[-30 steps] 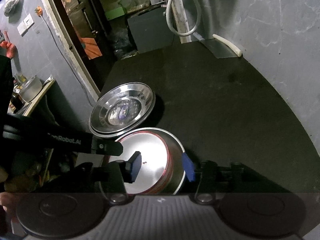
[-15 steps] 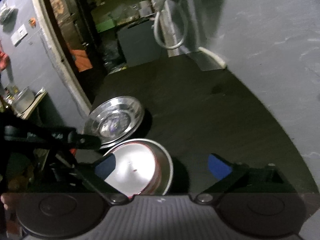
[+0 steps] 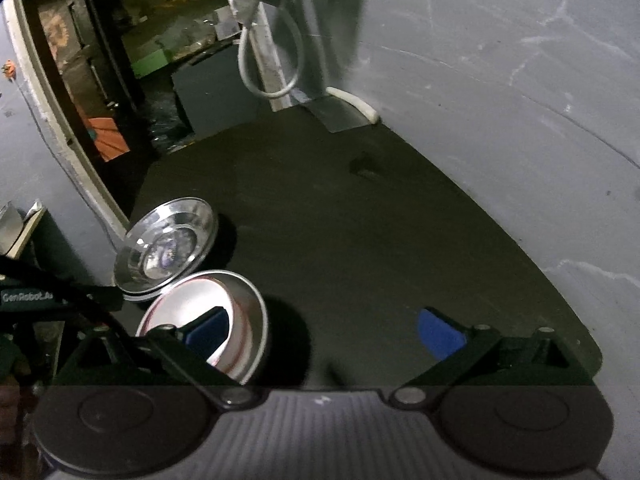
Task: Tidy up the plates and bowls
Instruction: 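Move the left tool to the steel bowl rim and grasp it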
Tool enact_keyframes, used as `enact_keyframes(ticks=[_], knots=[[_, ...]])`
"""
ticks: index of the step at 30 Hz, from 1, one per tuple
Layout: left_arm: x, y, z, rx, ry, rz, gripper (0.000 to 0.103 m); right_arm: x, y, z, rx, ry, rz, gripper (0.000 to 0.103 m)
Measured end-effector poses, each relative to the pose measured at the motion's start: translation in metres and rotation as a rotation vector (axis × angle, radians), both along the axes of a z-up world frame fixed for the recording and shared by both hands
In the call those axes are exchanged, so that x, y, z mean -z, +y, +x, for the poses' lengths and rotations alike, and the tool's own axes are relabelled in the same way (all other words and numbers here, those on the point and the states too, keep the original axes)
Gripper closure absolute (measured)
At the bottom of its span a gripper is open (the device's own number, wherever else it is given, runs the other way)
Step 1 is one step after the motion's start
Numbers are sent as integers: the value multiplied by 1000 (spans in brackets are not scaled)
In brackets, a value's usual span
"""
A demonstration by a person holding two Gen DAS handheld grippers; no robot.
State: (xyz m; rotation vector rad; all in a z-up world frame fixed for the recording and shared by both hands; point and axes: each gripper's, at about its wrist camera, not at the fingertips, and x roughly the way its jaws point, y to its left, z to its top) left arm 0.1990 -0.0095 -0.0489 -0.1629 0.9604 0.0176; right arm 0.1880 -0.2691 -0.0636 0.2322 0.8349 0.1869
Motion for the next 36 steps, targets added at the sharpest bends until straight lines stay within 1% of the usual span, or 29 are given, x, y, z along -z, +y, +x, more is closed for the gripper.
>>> enact_keyframes(ticks=[6, 11, 17, 24, 36], knots=[[7, 4, -4, 0, 27, 13, 1, 4, -9, -1, 25, 22, -9, 0], [15, 10, -11, 2, 61, 8, 1, 9, -12, 1, 28, 55, -24, 0], [23, 7, -12, 15, 107, 13, 1, 15, -9, 7, -15, 90, -29, 0], [28, 1, -11, 21, 135, 19, 1, 21, -5, 13, -61, 113, -30, 0], [31, -2, -7, 20, 151, 26, 1, 27, 2, 23, -133, 127, -13, 0]])
